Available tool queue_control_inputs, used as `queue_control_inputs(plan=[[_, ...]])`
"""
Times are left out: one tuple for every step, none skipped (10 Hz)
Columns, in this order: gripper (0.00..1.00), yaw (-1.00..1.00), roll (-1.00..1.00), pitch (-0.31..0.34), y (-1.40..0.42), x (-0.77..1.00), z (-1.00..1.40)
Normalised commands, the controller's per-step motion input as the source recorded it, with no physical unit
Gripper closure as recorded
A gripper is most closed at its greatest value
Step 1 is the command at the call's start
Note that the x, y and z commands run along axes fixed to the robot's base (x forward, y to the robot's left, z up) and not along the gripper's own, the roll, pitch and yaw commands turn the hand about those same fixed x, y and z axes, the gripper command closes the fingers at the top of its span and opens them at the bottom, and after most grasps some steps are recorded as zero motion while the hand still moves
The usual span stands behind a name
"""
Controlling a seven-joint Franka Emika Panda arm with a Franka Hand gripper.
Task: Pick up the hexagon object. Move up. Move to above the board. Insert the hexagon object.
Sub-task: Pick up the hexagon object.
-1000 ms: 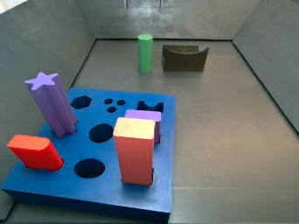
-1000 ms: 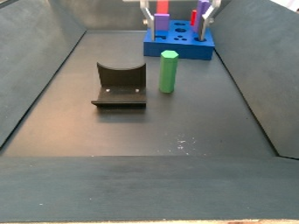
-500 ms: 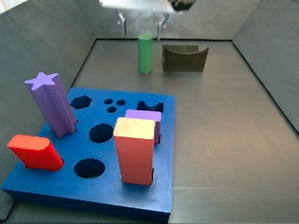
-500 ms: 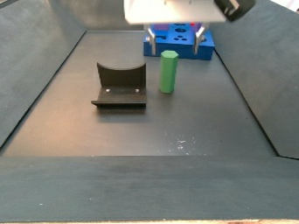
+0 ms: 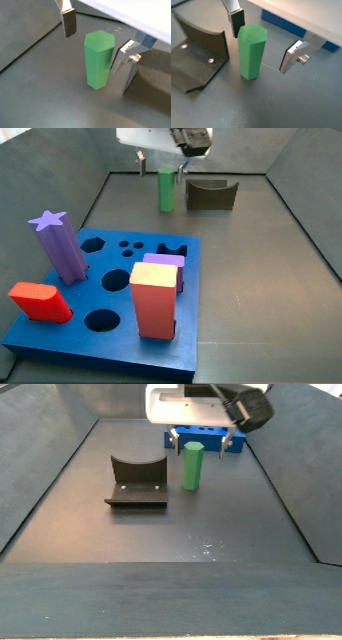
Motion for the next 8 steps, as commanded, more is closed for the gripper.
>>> queue_control_inputs(plan=[[0.00, -0.95, -0.05, 0.103, 0.00, 0.00, -0.20], [0.00, -0.91, -0.04, 0.107, 0.00, 0.00, -0.17], [0.00, -0.77, -0.03, 0.123, 0.00, 0.00, -0.14], [0.00, -0.57, -0.06, 0.091, 0.00, 0.00, -0.05], [0.00, 0.00, 0.00, 0.000, 0.00, 0.00, 0.00], [1.00, 0.00, 0.00, 0.000, 0.00, 0.00, 0.00], [1.00, 0.00, 0.00, 0.000, 0.00, 0.00, 0.00], [1.00, 0.00, 0.00, 0.000, 0.00, 0.00, 0.00]])
